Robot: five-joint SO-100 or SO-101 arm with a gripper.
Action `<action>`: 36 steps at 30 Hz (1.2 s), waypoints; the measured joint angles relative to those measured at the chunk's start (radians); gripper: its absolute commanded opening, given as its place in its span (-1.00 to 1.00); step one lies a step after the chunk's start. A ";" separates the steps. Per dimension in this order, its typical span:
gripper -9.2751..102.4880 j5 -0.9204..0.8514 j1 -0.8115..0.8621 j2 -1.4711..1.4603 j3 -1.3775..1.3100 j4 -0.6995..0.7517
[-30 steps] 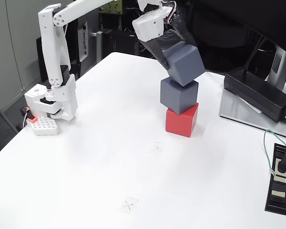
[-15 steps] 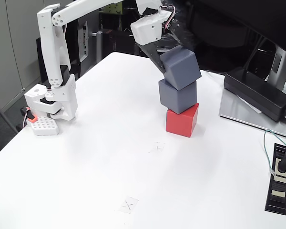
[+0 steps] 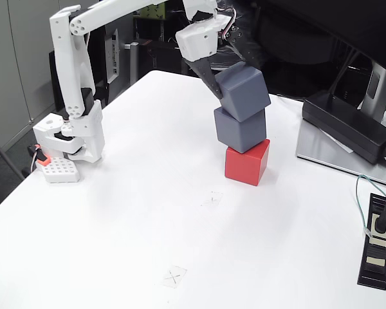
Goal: Stack the three blocks in an ordered color.
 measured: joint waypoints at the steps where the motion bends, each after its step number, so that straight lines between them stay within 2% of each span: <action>1: -0.31 0.000 0.000 0.000 0.000 0.000; 36: -0.31 -0.037 0.000 0.000 0.000 0.000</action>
